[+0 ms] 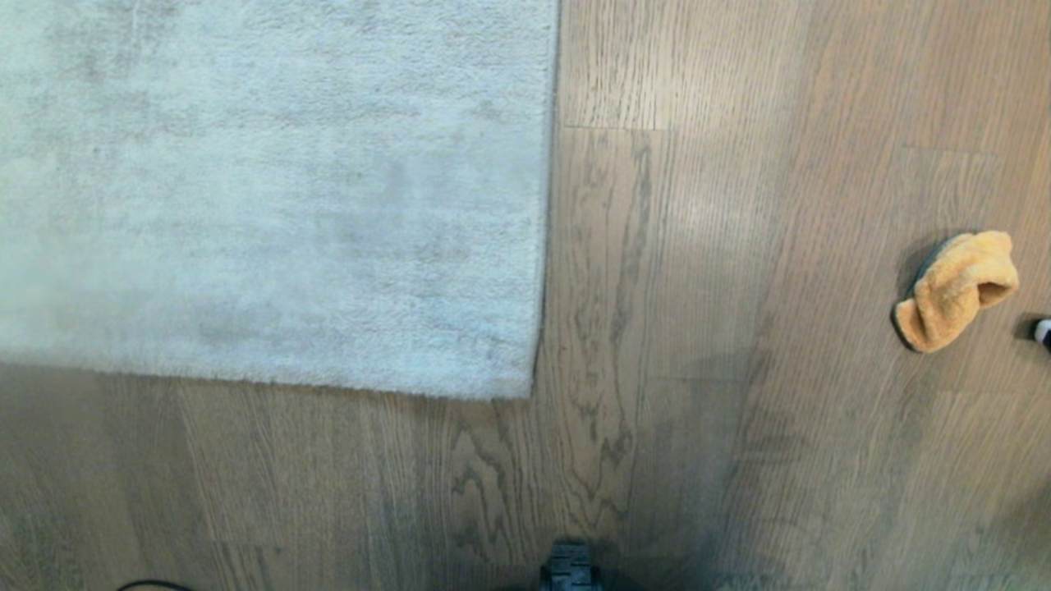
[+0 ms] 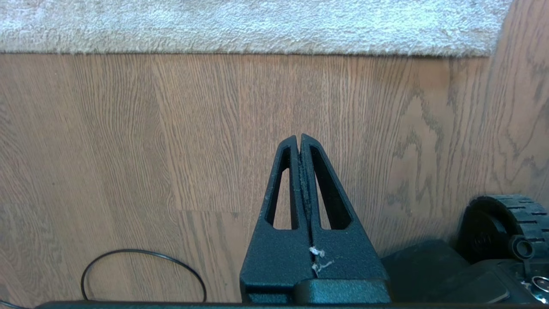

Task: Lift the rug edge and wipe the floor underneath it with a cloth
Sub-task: Lift up the carpet

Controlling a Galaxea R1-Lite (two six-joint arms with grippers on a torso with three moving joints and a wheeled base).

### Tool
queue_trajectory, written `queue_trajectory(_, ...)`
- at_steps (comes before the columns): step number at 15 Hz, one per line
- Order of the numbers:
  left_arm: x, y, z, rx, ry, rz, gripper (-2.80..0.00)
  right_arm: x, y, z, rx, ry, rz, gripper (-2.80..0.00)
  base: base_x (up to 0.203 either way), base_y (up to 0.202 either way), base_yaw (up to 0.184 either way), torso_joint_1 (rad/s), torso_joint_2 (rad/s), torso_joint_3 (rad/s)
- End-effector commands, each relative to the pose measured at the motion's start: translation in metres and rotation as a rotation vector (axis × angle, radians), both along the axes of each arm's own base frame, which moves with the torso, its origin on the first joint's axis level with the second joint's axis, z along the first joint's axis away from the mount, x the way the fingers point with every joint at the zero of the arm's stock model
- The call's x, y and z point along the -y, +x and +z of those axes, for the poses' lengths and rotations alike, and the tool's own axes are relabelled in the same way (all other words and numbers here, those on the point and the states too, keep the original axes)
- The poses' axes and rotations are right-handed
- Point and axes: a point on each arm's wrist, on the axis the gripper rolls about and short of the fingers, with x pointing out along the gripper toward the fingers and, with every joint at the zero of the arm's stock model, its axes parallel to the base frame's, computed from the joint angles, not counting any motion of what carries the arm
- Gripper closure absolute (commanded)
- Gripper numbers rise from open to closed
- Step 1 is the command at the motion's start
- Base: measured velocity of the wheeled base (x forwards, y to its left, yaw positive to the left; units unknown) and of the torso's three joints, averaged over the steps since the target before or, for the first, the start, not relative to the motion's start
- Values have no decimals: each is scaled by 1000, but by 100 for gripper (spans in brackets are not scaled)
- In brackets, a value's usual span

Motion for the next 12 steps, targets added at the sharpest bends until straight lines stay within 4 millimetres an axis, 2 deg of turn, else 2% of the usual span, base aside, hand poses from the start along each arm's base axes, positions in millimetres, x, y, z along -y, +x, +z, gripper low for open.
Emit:
queue_trajectory(1, 0, 0, 0, 0, 0, 0, 0, 0, 0, 0, 1, 0, 1, 0, 0, 0, 0, 0, 0, 0)
queue_trajectory(5, 0, 0, 0, -2, 0, 0, 0, 0, 0, 0, 1, 0, -1, 0, 1, -30, 2, 2, 1, 0)
queue_trajectory(12, 0, 0, 0, 0, 0, 0, 0, 0, 0, 0, 1, 0, -1, 0, 0, -177, 2, 3, 1, 2)
